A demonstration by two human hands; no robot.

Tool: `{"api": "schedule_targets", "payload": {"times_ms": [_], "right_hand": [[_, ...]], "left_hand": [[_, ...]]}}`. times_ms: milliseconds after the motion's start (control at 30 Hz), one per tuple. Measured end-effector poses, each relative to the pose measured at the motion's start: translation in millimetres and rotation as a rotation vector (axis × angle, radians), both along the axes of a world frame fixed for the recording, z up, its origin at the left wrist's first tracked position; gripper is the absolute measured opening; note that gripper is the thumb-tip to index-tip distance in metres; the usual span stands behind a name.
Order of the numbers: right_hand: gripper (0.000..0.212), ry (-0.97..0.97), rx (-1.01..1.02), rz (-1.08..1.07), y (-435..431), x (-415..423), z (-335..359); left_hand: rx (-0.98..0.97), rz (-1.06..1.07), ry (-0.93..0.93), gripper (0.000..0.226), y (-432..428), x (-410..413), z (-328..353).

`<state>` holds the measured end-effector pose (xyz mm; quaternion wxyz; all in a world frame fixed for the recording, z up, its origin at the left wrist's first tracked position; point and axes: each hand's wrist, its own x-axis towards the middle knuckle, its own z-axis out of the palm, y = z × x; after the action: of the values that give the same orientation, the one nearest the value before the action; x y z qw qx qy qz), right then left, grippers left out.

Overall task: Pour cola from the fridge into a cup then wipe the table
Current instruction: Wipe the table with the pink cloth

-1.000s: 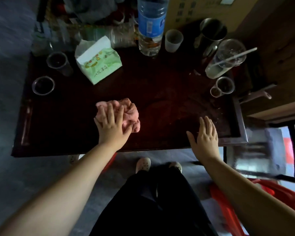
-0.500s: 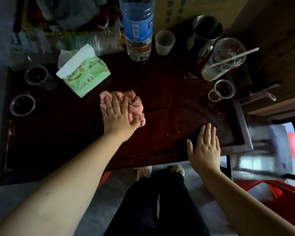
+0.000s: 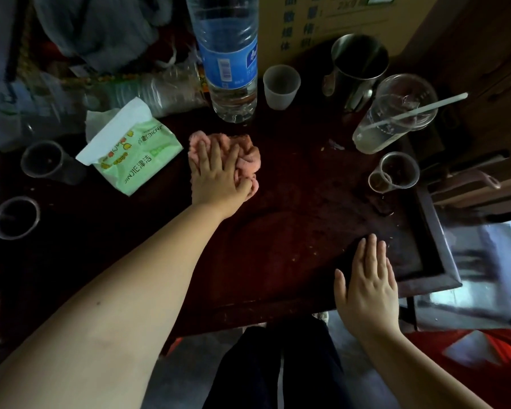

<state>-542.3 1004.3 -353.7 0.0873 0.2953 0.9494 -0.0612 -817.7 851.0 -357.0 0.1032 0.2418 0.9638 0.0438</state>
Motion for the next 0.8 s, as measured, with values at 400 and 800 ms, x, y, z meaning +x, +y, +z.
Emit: {"api": "schedule_targets", "payload": {"times_ms": [400,800], "right_hand": [[0.079,-0.019,-0.013,-0.005,-2,-1,5],[0.072,0.006,0.008,-0.011,-2,-1,3]], "left_hand": [[0.011,-0.318,-0.043,0.075,-38,51,1],[-0.026,-0.185,-0.026,0.064,14,14,2]]}}
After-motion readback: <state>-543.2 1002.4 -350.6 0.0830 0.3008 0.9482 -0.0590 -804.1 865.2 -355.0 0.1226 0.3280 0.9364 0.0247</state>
